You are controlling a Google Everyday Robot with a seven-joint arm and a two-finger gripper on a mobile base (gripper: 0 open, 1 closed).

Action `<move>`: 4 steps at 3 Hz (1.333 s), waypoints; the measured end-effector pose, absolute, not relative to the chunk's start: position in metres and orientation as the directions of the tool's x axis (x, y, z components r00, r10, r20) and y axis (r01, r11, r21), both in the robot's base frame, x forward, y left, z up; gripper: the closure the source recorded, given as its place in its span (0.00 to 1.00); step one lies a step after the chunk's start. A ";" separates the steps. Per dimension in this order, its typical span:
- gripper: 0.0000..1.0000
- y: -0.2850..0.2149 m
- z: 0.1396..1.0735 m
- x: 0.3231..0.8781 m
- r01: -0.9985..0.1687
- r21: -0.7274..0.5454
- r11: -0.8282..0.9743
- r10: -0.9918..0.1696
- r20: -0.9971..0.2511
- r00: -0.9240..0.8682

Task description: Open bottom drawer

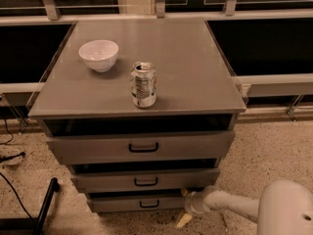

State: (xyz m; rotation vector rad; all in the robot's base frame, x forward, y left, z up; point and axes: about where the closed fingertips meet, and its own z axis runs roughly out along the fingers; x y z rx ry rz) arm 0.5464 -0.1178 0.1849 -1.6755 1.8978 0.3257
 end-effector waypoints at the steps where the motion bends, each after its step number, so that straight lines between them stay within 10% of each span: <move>1: 0.00 -0.116 0.181 0.544 -0.973 -0.146 0.179 -0.825 -0.562 -0.067; 4: 0.00 -0.117 0.197 0.507 -0.980 -0.003 0.200 -0.818 -0.550 -0.165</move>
Offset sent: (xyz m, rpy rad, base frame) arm -0.0139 0.0022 0.0011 -0.0027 0.1561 -0.0137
